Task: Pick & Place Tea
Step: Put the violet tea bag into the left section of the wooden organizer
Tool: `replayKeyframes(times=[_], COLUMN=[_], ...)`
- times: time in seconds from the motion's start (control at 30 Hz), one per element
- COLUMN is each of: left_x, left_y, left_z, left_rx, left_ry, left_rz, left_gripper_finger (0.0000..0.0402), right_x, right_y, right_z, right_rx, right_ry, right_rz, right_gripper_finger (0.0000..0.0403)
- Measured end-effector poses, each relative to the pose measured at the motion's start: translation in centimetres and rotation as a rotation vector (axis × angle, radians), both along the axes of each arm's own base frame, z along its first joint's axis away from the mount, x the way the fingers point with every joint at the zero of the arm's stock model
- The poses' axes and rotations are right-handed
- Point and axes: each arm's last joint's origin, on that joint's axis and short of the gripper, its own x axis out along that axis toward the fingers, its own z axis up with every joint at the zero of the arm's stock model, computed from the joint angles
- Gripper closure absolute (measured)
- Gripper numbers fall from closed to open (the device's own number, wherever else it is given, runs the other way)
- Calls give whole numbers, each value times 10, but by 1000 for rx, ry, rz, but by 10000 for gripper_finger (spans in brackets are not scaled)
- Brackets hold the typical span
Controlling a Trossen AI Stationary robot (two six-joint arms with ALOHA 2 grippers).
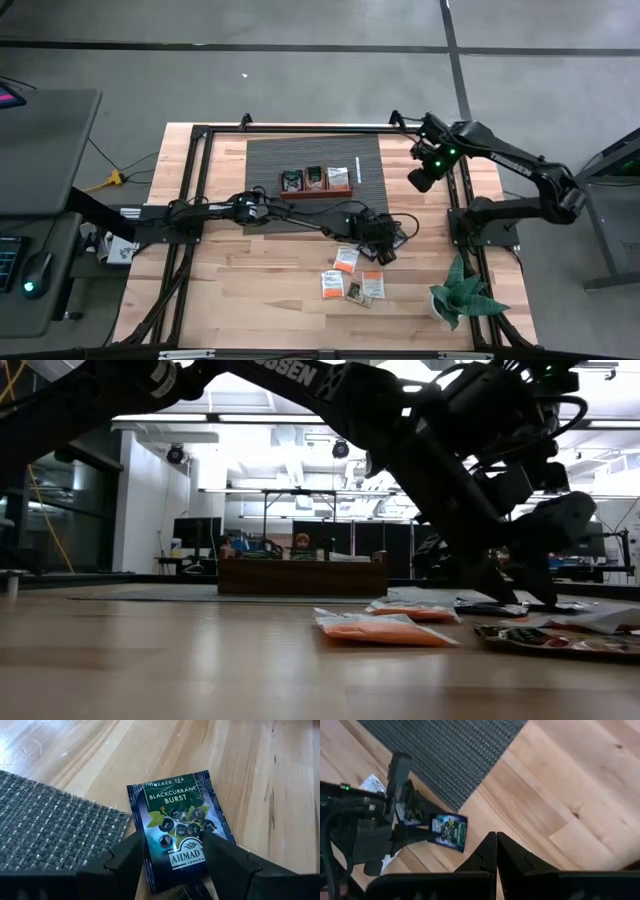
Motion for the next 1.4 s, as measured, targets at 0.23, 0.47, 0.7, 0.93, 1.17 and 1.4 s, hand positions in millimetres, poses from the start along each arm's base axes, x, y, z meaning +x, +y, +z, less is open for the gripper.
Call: replayKeyframes(times=[0.23, 0.47, 0.7, 0.93, 1.17, 1.4], left_x=[0, 0, 0, 0, 0, 0], left_y=[1, 1, 1, 1, 1, 1], left_z=[0, 0, 0, 0, 0, 0], left_rx=[-4, -7, -8, -9, -9, -10], left_ry=[1, 2, 1, 1, 0, -1], left_rz=[-4, -4, -4, -4, -4, -4], left_gripper_finger=[205, 205, 205, 205, 205, 205], right_x=[13, 6, 7, 10, 11, 10], right_y=[5, 18, 35, 54, 70, 80], right_z=[-16, -59, -90, -112, -126, -136], right_rx=[-7, 49, 88, 98, 111, 128], right_ry=[87, 62, 11, 7, -5, -37], right_rz=[-1, -86, -112, -87, -69, -59], right_gripper_finger=[402, 386, 365, 367, 358, 311])
